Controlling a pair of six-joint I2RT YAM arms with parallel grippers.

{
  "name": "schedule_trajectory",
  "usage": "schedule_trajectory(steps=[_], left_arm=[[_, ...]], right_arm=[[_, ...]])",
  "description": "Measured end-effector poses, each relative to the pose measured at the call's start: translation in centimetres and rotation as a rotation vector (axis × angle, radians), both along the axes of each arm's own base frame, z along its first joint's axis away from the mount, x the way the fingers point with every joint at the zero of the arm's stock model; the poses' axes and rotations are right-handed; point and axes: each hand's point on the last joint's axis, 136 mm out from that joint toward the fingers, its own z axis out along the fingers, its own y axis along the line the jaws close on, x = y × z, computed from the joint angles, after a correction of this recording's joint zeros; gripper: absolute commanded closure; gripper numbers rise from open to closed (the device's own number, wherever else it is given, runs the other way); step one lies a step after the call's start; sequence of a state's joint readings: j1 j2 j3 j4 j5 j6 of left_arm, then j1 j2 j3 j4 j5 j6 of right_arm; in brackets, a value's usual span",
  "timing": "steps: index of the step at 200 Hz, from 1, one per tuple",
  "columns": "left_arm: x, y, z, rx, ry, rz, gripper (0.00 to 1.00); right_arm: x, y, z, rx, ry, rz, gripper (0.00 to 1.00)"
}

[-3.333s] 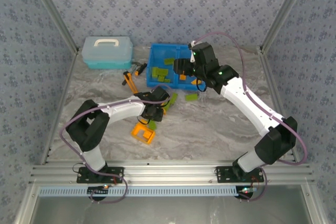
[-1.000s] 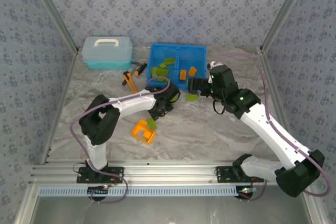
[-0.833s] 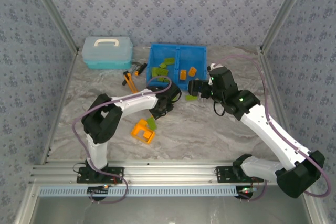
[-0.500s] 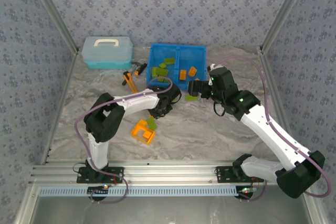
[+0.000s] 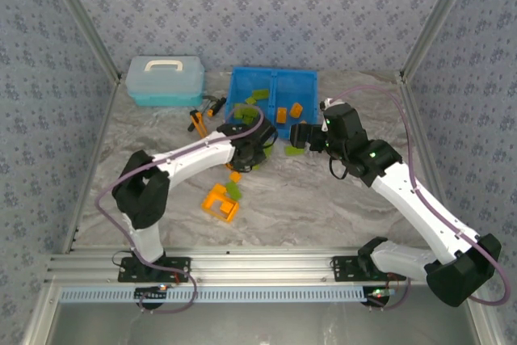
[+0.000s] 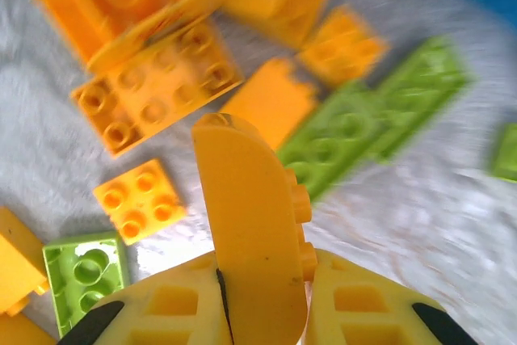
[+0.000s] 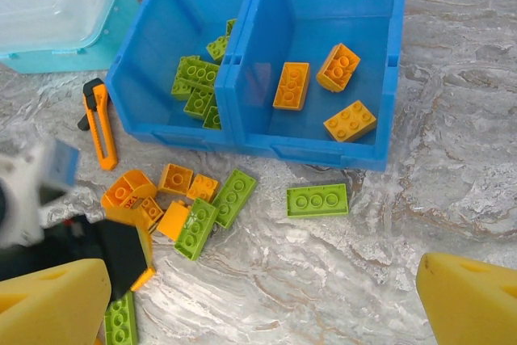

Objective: Sort the legos into containers by color

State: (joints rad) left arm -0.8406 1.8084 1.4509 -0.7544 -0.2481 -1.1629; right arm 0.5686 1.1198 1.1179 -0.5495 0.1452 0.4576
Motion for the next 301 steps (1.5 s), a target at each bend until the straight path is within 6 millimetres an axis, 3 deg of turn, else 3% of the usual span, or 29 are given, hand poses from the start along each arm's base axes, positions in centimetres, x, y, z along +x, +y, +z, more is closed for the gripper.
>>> schedule_trajectory(steps=[22,35,57,75,98,138,159,176,192,231,257,276,301], left_arm=[[2.6,-3.1,5.7,-0.034,-0.151,-0.13,0.9],[4.4,-5.5,8.7,-0.047,-0.241,-0.224,0.85],[7.4,-10.1,11.3,-0.077,-0.365,-0.395,0.82],[9.9,-12.9,10.6,-0.058,-0.407,-0.49,0.83],[13.7,-14.9,7.8,-0.018,-0.422,-0.539,0.83],[17.6,-14.1,1.7,0.049,-0.362,-0.541,0.81],[19.1,-13.5,0.4,0.059,-0.354,-0.525,0.72],[20.0,-13.6,0.9,0.039,-0.374,-0.51,0.6],[20.2,-13.9,2.1,0.022,-0.399,-0.516,0.54],[19.7,-14.7,5.3,-0.023,-0.445,-0.54,0.52],[18.3,-14.7,9.4,-0.06,-0.477,-0.56,0.52],[16.2,-13.4,13.7,-0.074,-0.508,-0.569,0.52],[11.7,-9.1,18.4,-0.073,-0.545,-0.555,0.51]], right_arm=[[-0.3,-0.5,0.4,0.008,-0.017,-0.019,0.0],[-0.6,-1.0,0.7,0.018,-0.031,-0.032,0.0],[-1.1,-1.6,1.7,0.032,-0.057,-0.049,0.0],[-1.5,-2.0,2.3,0.038,-0.075,-0.059,0.0],[-2.0,-2.7,2.8,0.047,-0.094,-0.076,0.0],[-2.7,-3.5,2.5,0.036,-0.09,-0.09,0.0],[-2.8,-3.6,2.3,0.029,-0.08,-0.091,0.0],[-2.8,-3.6,2.1,0.026,-0.076,-0.09,0.0],[-2.9,-3.7,2.0,0.023,-0.072,-0.091,0.0],[-2.9,-3.8,2.0,0.018,-0.071,-0.096,0.0],[-2.8,-3.7,1.8,0.014,-0.067,-0.096,0.0],[-2.4,-3.6,1.3,0.004,-0.052,-0.097,0.0],[-1.5,-2.9,0.1,-0.01,-0.022,-0.09,0.0]])
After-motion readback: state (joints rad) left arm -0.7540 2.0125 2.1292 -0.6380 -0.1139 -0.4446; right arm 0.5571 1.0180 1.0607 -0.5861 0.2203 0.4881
